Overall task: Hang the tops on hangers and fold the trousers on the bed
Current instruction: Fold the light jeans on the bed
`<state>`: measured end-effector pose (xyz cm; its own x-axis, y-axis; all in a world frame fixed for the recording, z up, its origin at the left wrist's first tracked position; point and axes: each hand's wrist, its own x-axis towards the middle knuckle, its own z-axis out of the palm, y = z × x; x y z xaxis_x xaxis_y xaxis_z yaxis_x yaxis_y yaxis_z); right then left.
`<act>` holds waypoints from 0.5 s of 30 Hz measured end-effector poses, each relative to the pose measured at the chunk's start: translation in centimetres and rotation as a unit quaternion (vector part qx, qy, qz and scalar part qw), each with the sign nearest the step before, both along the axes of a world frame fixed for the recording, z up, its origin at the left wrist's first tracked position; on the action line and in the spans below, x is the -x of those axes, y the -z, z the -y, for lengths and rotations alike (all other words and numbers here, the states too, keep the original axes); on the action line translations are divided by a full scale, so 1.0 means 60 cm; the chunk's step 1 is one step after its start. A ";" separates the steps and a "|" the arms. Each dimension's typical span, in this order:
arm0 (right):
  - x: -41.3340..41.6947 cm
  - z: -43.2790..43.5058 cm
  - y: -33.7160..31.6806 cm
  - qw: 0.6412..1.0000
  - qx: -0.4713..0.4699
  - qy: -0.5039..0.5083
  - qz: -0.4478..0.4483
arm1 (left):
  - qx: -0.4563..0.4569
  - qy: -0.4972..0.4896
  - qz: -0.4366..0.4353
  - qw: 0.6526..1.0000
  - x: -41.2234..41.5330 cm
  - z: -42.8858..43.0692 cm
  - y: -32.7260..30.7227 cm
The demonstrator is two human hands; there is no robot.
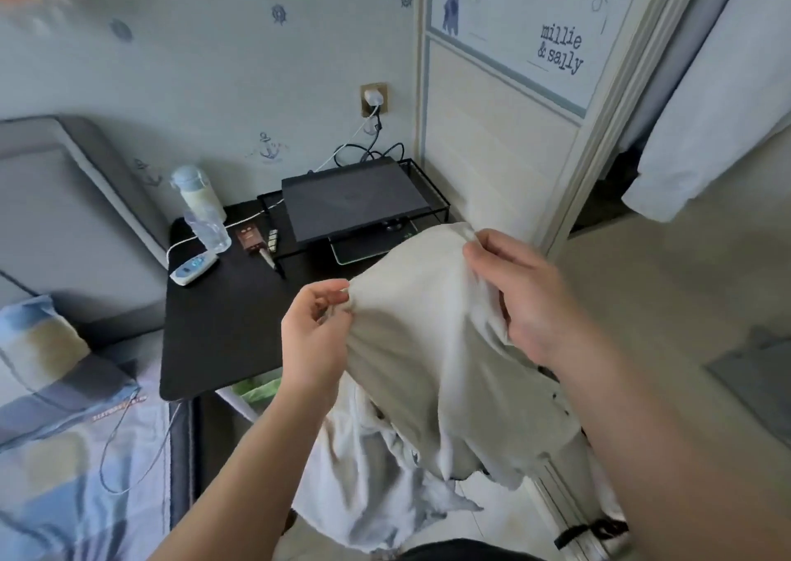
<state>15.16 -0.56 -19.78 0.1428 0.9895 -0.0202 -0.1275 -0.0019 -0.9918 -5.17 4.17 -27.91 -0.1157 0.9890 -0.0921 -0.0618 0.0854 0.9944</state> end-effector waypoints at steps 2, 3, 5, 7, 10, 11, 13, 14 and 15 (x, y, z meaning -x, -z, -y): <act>0.027 -0.013 -0.027 0.999 -0.017 -0.039 -0.029 | -0.002 -0.056 -0.003 0.998 0.027 0.006 -0.019; 0.048 -0.021 -0.042 0.996 -0.032 -0.071 -0.046 | 0.015 -0.086 0.008 0.996 0.047 0.011 -0.029; 0.093 -0.035 -0.066 0.986 -0.045 -0.143 -0.067 | 0.087 -0.102 0.066 0.989 0.084 0.034 -0.047; 0.142 -0.041 -0.087 0.973 -0.049 -0.215 -0.075 | 0.150 -0.069 0.150 0.975 0.117 0.074 -0.057; 0.212 -0.040 -0.091 0.953 -0.034 -0.293 -0.073 | 0.140 -0.097 0.218 0.961 0.156 0.146 -0.057; 0.234 -0.037 -0.088 0.946 -0.023 -0.315 -0.078 | 0.126 -0.142 0.226 0.956 0.171 0.168 -0.058; 0.276 -0.023 -0.083 0.930 -0.001 -0.357 -0.089 | 0.107 -0.235 0.229 0.939 0.206 0.208 -0.058; 0.299 -0.012 -0.081 0.921 0.010 -0.378 -0.093 | 0.102 -0.265 0.226 0.932 0.225 0.230 -0.058; 0.322 0.002 -0.079 0.911 0.020 -0.400 -0.099 | 0.099 -0.288 0.221 0.926 0.243 0.253 -0.059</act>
